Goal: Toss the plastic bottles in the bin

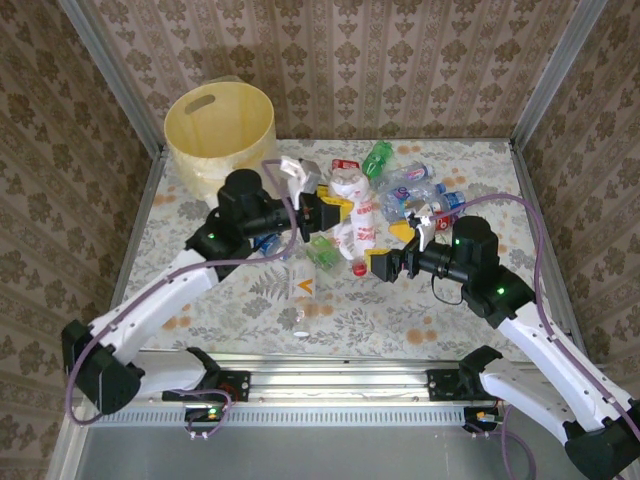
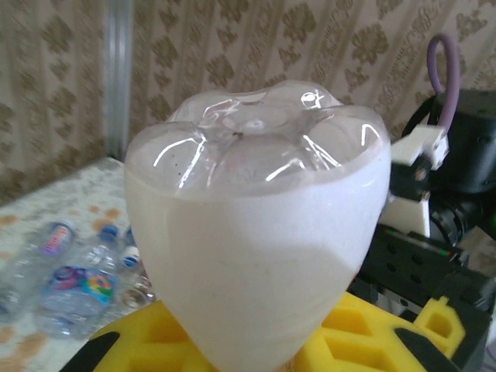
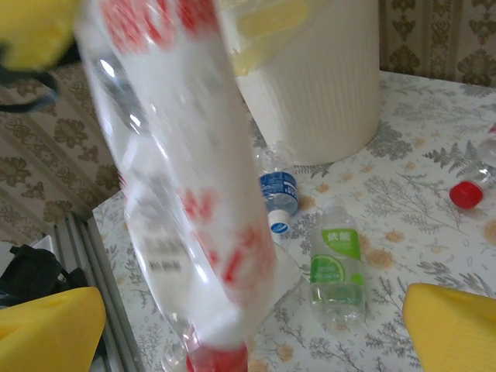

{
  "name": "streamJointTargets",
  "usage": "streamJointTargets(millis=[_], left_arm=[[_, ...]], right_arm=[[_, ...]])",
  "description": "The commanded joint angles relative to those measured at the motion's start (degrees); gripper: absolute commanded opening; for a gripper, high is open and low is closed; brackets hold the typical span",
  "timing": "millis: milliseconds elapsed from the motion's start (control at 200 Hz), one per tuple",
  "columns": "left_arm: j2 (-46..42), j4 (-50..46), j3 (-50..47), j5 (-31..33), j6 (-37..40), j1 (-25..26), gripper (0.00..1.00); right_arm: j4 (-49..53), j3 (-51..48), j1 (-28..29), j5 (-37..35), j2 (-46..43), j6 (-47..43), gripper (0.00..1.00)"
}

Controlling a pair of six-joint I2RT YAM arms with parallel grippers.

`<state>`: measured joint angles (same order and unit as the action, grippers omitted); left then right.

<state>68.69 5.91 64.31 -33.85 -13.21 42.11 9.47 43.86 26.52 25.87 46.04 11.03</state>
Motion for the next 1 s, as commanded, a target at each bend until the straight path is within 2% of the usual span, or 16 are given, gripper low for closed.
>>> streamJointTargets(millis=[0,365,660,995], left_arm=[[-4.25,-2.99,0.10,8.42,3.89,-1.57,0.00],[-14.90,-9.91,2.13,21.95,12.57,-3.61,0.00],[-18.27,-13.29,4.11,32.77,19.94,-4.05,0.00],[-23.16,1.84,0.61,33.85,32.08,-4.14,0.00]], right_arm=[[2.57,-0.09,0.28,-3.18,-1.42,-0.10,1.00],[10.28,2.28,0.28,-9.20,-4.32,-2.21,1.00],[4.14,-1.03,0.28,-6.94,-11.72,-2.98,1.00],[3.77,-0.98,0.28,-5.70,-10.93,-2.75,1.00]])
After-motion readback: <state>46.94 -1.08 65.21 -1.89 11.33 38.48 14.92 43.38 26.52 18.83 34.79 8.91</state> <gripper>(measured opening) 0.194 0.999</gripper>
